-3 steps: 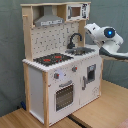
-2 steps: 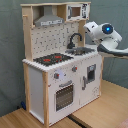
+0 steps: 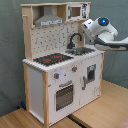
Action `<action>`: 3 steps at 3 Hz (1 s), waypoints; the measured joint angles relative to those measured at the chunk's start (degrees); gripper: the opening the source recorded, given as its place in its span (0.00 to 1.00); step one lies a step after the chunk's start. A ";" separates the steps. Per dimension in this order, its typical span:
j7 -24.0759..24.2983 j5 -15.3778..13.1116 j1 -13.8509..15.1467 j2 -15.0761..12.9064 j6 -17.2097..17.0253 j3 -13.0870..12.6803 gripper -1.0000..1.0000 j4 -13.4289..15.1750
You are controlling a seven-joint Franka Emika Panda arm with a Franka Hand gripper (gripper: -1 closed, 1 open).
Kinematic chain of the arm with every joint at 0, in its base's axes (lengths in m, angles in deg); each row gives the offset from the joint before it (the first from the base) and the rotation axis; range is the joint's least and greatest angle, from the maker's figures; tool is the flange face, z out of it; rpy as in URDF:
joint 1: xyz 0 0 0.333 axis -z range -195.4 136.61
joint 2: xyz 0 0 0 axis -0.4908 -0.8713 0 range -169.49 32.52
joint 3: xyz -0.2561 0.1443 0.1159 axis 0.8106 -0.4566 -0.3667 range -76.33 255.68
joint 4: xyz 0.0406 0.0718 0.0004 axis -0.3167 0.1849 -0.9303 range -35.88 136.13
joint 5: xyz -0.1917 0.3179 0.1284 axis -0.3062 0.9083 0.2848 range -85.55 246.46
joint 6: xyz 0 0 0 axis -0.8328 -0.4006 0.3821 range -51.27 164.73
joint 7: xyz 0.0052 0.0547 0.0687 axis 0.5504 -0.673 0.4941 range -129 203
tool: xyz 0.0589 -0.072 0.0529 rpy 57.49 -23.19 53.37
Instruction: Play with the kitchen
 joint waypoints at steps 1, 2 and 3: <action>-0.98 -0.06 1.04 -5.36 -1.37 -0.22 1.00 -1.90; -3.76 -0.08 1.48 -10.17 -2.12 -0.50 1.00 -3.06; -7.61 -0.11 1.45 -14.02 -4.15 -0.88 1.00 -4.11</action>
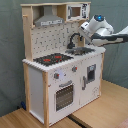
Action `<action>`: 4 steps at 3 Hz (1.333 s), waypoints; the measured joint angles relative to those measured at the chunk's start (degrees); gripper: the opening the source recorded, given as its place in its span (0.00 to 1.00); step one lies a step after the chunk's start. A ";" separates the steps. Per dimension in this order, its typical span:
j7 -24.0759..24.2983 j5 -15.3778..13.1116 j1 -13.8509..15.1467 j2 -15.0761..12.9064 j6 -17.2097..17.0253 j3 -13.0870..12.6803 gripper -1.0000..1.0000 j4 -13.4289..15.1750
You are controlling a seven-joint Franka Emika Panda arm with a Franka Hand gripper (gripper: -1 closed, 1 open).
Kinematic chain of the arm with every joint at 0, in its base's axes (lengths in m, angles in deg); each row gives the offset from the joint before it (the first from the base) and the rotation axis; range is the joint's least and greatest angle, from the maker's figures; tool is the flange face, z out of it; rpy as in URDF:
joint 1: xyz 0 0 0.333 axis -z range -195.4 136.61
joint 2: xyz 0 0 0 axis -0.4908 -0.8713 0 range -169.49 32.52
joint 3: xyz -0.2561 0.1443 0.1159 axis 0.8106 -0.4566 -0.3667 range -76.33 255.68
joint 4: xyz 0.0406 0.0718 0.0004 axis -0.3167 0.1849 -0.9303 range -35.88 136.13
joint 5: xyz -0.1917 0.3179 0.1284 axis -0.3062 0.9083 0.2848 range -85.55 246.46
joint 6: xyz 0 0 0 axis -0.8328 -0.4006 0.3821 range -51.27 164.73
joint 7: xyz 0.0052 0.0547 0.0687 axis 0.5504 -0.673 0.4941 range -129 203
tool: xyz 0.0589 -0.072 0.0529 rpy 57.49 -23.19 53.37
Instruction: Play with the kitchen
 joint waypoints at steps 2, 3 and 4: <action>-8.03 0.00 -0.14 -5.49 -6.73 -1.69 1.00 -3.33; -12.41 0.00 -0.06 -8.19 -10.74 -2.33 1.00 -5.03; -16.51 -0.11 0.10 -11.14 -13.74 -2.96 1.00 -5.49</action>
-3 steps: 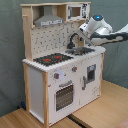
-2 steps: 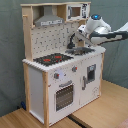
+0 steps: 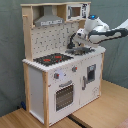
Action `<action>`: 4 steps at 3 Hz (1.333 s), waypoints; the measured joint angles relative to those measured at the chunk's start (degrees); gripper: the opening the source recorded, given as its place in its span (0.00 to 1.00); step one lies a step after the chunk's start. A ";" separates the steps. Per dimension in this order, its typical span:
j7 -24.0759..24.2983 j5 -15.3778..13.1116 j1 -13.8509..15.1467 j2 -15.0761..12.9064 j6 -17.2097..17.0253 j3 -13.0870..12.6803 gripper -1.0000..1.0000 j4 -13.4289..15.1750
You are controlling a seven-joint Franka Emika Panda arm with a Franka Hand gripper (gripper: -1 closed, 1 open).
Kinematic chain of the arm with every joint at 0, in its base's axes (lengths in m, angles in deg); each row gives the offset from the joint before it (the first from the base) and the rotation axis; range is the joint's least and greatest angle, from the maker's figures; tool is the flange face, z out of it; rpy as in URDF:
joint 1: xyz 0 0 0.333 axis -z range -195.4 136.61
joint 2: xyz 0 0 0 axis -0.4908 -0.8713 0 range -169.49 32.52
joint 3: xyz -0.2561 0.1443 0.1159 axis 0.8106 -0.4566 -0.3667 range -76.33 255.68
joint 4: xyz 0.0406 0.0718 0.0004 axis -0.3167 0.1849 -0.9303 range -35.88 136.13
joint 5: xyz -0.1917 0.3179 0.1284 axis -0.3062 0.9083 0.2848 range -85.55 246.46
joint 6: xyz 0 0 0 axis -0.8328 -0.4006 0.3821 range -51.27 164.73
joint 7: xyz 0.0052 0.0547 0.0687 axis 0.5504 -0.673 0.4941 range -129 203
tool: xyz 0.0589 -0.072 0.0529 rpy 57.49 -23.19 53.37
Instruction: Play with the kitchen
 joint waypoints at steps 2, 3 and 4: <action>-5.82 -2.78 0.71 -7.07 -5.81 -1.17 1.00 -3.33; -6.77 -5.42 1.37 -10.60 -8.82 -2.54 1.00 -6.39; -7.01 -9.07 1.95 -14.48 -10.08 -3.79 1.00 -7.46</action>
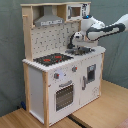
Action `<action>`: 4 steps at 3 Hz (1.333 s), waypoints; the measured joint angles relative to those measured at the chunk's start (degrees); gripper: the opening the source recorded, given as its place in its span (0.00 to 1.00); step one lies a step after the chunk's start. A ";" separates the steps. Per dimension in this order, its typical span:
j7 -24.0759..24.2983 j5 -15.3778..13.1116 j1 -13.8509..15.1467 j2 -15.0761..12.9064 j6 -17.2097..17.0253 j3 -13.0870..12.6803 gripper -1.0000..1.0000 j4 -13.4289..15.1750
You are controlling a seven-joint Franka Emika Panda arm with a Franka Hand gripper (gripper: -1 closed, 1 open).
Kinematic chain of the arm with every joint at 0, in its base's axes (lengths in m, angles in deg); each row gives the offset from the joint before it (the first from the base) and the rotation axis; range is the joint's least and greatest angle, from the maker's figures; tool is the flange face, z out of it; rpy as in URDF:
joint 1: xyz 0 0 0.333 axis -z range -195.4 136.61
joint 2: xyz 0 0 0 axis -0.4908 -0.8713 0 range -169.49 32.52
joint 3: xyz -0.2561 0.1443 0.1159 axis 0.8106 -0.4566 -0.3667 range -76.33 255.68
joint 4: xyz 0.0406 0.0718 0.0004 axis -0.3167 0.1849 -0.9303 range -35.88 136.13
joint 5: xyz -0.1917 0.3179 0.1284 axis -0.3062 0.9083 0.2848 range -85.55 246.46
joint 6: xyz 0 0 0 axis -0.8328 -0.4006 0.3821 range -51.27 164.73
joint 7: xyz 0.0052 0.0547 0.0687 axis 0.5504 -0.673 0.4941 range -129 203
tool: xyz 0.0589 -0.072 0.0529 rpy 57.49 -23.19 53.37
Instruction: Play with the kitchen
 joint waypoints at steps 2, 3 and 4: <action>-0.23 -8.04 0.01 -8.70 -2.64 -1.81 1.00 -2.40; -0.39 -11.55 0.00 -12.75 -4.76 -3.48 1.00 -3.90; -0.39 -14.85 -0.10 -17.29 -5.22 -4.71 1.00 -4.07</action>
